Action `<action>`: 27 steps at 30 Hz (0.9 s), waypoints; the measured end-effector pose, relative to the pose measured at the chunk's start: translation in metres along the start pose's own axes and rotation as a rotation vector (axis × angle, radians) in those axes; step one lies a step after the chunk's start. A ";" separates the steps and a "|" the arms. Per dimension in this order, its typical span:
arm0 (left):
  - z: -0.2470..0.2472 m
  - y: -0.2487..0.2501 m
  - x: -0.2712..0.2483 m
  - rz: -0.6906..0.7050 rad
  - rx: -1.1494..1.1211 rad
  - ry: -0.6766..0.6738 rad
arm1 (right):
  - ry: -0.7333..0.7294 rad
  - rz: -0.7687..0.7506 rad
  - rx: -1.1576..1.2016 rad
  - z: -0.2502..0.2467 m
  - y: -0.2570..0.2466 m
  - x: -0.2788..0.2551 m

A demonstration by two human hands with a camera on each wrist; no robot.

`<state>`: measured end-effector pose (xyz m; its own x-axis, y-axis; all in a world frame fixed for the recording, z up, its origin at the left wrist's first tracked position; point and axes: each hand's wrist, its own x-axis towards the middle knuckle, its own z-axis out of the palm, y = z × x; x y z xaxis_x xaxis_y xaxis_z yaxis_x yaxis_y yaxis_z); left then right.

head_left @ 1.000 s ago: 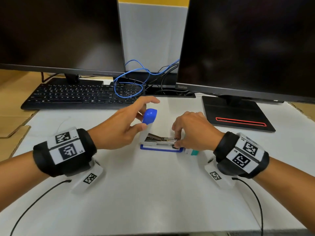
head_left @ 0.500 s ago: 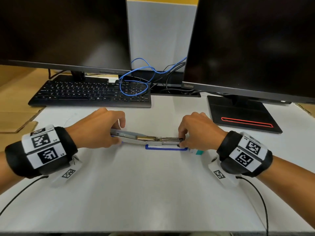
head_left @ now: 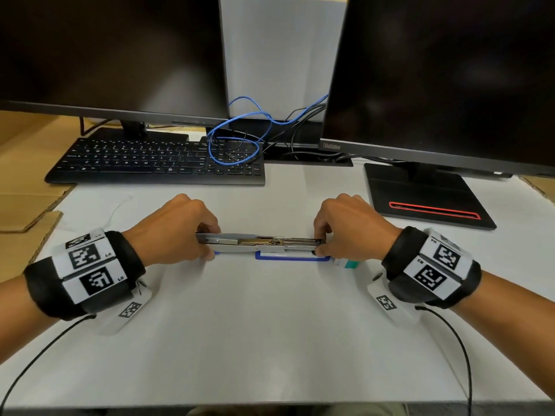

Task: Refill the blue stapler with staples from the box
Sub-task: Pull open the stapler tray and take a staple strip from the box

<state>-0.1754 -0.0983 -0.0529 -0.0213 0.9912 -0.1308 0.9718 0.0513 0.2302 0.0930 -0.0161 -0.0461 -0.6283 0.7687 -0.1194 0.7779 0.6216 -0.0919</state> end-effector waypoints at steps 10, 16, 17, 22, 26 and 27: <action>-0.009 0.021 0.011 0.105 0.155 -0.101 | -0.004 0.054 0.063 -0.006 0.002 -0.012; -0.013 0.066 0.026 0.329 0.077 0.015 | -0.003 0.062 0.165 -0.027 0.011 -0.030; -0.012 0.073 0.029 0.357 0.054 0.029 | -0.001 0.061 0.185 -0.030 0.014 -0.033; -0.001 0.112 0.040 0.511 -0.036 0.076 | 0.022 0.085 0.254 -0.039 0.029 -0.043; 0.013 0.138 0.045 0.542 -0.155 0.083 | 0.059 0.089 0.319 -0.039 0.040 -0.050; 0.017 0.142 0.047 0.535 -0.196 0.080 | 0.065 0.089 0.328 -0.038 0.043 -0.051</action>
<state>-0.0343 -0.0468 -0.0422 0.4366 0.8910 0.1244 0.7906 -0.4460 0.4197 0.1586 -0.0230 -0.0066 -0.5485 0.8324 -0.0796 0.7829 0.4778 -0.3984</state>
